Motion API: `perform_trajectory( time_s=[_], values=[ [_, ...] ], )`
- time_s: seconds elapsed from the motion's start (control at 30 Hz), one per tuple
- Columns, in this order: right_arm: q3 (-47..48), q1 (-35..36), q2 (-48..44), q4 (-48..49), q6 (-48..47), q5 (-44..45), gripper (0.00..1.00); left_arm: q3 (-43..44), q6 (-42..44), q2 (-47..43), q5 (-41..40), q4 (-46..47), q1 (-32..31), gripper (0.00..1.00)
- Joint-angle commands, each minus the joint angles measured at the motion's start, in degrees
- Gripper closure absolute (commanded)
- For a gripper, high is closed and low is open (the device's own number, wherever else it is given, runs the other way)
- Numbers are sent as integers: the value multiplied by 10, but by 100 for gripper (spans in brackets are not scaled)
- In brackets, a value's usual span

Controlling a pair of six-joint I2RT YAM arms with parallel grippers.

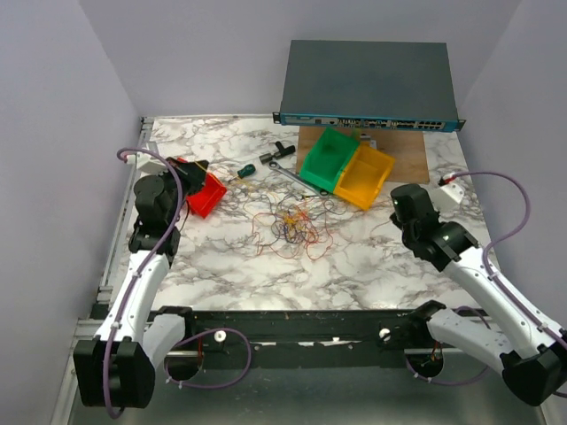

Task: Untangle the cables
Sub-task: Untie the cable.

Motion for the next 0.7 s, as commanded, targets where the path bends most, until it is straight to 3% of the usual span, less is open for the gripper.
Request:
perform_trajectory(
  time_s=[0.0,0.2,0.43,0.57,0.67],
  values=[
    [70,-8,-19,-162,0,206,99,-5,-53,-28,-48,-55,32,100],
    [125,-7,-56,-165,-73,251,99,30,-49,-56,-62,-99,32,100],
    [130,-8,-51,-61,-180,90,99,112,-36,-19,50,-142,32,100],
    [186,-7,-32,-23,-260,-16,99,82,-43,-15,92,-136,32,100],
    [222,-7,3,-59,-257,-47,99,56,-26,-20,105,-139,17,100]
  ],
)
